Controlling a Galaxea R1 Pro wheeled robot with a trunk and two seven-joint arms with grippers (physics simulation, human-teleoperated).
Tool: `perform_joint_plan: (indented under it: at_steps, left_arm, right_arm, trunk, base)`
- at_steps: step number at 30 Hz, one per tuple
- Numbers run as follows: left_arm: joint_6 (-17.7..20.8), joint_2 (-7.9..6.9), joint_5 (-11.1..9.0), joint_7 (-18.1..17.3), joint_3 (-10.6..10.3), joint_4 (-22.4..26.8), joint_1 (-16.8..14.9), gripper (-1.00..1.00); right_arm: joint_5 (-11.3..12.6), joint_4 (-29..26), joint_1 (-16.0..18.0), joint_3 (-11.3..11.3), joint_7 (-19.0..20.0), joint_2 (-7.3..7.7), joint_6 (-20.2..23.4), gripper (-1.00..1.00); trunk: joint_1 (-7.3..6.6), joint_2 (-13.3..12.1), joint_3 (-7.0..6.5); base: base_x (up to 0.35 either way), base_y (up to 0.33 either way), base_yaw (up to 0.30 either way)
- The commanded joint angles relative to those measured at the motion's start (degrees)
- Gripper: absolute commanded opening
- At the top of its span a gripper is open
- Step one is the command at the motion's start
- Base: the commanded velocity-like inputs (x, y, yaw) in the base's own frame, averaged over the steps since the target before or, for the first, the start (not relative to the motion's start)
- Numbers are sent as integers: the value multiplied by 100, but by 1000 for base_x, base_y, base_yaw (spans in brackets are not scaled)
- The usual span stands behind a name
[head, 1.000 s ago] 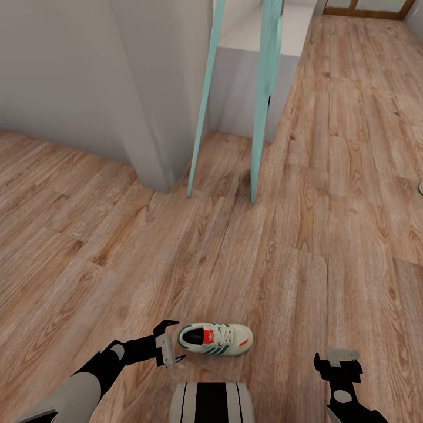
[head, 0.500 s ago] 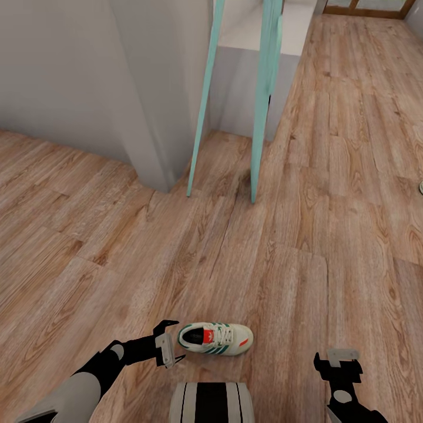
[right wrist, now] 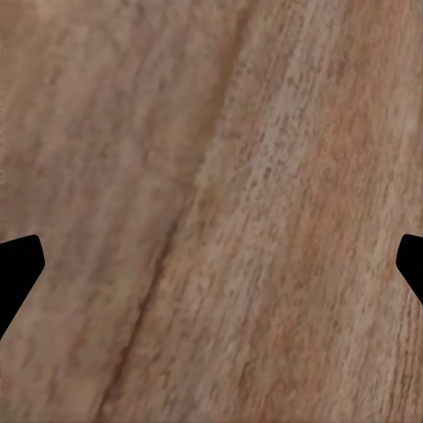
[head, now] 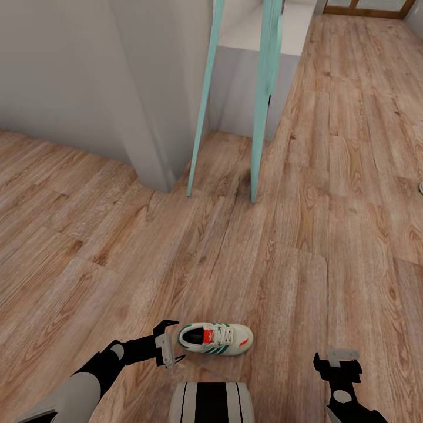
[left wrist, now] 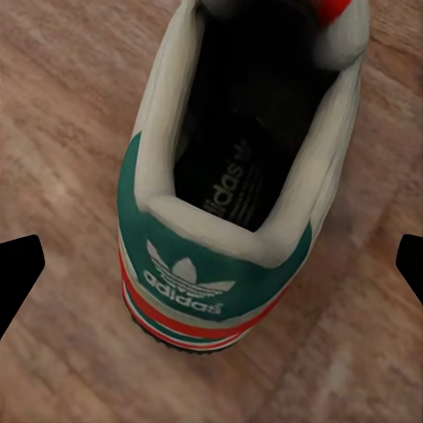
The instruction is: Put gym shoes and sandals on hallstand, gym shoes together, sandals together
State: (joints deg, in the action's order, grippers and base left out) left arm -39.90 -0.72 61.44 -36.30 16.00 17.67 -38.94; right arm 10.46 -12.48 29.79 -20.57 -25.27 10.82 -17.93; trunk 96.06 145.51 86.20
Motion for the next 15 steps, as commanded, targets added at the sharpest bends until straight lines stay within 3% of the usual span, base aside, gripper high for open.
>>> perform_joint_plan:
  at_steps: [1,15]
  left_arm:
    - [0,0,0,0,0,0,0,100]
    - [0,-2,0,0,-6,0,0,100]
  right_arm:
    - [0,0,0,0,1,0,0,100]
    - [0,0,0,0,-1,-1,0,100]
  trunk:
    - [0,0,0]
    - [0,0,0]
  base:
    - [0,0,0]
    - [0,0,0]
